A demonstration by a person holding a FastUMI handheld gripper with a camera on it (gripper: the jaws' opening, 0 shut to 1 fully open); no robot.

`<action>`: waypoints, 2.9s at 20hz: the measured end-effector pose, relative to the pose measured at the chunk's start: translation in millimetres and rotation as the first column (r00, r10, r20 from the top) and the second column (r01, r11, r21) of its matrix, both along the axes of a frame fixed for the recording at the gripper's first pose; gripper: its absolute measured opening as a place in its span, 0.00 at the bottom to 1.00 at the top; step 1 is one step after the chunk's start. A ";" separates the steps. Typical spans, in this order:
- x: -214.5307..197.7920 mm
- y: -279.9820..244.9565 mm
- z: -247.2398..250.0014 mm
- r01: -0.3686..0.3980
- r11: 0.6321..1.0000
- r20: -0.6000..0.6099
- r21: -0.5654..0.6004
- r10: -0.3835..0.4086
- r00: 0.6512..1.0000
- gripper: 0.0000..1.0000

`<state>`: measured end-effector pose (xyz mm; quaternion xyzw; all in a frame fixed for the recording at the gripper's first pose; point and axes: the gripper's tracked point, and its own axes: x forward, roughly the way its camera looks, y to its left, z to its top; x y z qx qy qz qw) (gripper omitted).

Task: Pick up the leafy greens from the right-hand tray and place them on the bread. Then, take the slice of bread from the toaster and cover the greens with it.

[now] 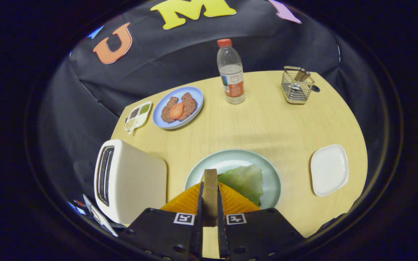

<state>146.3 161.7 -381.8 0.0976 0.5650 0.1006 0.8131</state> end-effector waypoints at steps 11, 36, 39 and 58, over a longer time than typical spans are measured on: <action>4.4 -28.0 -19.4 -0.061 0.995 0.029 -0.077 0.063 0.998 0.50; -19.6 -61.7 124.5 -0.079 0.985 0.378 -0.151 0.131 0.916 0.93; -34.9 -59.4 169.8 -0.039 0.987 0.488 -0.157 0.112 0.866 0.97; -161.1 -101.3 420.4 0.207 0.969 0.871 -0.137 0.018 0.492 0.94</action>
